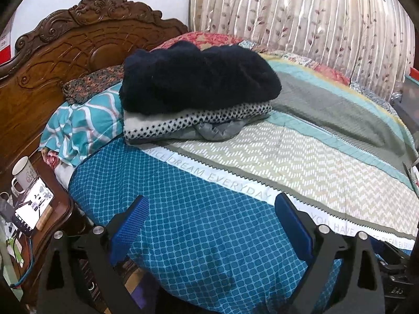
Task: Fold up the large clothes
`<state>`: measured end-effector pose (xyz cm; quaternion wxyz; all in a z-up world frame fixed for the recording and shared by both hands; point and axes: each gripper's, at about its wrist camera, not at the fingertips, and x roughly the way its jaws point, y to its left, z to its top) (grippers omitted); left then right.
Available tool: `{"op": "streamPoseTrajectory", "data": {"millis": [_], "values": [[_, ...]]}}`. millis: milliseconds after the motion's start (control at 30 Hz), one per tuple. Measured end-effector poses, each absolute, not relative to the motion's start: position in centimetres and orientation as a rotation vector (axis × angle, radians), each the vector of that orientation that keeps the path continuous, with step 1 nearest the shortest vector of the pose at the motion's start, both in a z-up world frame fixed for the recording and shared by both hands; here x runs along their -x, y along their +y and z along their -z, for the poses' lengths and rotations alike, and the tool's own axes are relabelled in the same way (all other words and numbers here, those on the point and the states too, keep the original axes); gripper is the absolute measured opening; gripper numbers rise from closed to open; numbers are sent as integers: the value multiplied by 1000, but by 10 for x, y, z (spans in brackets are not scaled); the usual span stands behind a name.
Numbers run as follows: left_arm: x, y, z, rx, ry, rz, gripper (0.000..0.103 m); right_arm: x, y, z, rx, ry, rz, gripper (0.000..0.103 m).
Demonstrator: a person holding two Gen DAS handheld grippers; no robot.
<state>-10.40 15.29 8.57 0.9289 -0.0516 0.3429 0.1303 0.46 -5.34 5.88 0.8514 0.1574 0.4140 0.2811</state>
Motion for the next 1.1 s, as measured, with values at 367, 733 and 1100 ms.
{"op": "streamPoseTrajectory", "data": {"millis": [367,733,1100], "values": [[93,151,-68,60,799,-327,89,-6,-49,-56,-322,879,-598,93],[90,142,-59,23,838,-341,89,-3,-53,-55,-337,881,-587,93],[93,142,-59,9,827,-364,89,0,-52,-55,-339,879,-588,93]]}}
